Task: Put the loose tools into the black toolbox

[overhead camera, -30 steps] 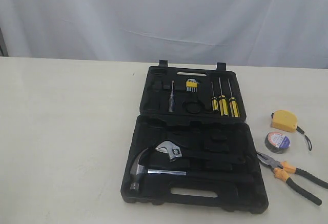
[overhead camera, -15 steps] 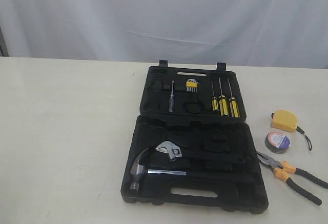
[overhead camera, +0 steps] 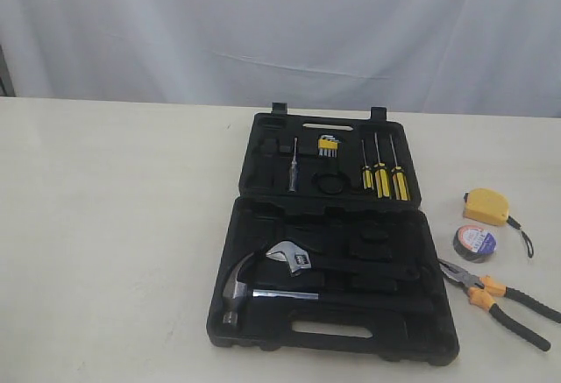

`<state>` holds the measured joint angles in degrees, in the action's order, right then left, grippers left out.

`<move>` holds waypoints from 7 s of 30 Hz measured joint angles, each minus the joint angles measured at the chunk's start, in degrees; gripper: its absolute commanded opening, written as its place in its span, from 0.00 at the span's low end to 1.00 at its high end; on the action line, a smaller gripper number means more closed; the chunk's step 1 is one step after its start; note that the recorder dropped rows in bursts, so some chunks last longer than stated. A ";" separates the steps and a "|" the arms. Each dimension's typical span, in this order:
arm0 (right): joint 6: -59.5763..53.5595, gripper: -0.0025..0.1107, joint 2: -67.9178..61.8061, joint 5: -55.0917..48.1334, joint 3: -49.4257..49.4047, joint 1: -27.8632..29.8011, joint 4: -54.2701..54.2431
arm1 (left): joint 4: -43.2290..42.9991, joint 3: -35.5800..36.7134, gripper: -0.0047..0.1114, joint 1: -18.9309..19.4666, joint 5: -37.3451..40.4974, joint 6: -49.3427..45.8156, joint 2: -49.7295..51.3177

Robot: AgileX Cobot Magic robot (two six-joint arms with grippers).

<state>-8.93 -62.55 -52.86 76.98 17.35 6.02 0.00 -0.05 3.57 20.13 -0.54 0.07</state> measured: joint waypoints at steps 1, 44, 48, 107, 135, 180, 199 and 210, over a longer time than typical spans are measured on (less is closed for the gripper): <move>-1.95 0.02 -2.18 -2.87 1.03 0.00 -0.42 | 0.00 0.00 0.04 0.00 0.00 0.00 0.00; -15.48 0.60 -48.66 1.87 -14.46 0.09 -3.13 | 0.00 0.00 0.04 0.00 0.00 0.00 0.00; -15.51 0.60 -49.77 2.22 -14.46 0.09 -2.16 | 0.00 0.00 0.04 0.00 0.00 0.00 0.00; -17.41 0.14 -37.69 -8.89 -9.69 -4.86 -1.25 | 0.00 0.00 0.04 0.00 0.00 0.00 0.00; -5.52 0.70 -38.34 6.27 -26.38 -3.71 7.36 | 0.00 0.00 0.04 0.00 0.00 0.00 0.00; -15.07 0.47 -43.28 11.47 -20.19 -1.85 -5.11 | 0.00 0.00 0.04 0.00 0.00 0.00 0.00; -14.45 0.02 -46.68 7.50 -17.93 -3.26 -4.73 | 0.00 0.00 0.04 0.00 0.00 0.00 0.00; -16.91 0.02 -34.52 3.91 -11.03 -3.29 -7.20 | 0.00 0.00 0.04 0.00 0.00 0.00 0.00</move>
<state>-25.84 -97.07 -48.95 65.95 14.06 -1.18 0.00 -0.05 3.57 20.13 -0.54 0.07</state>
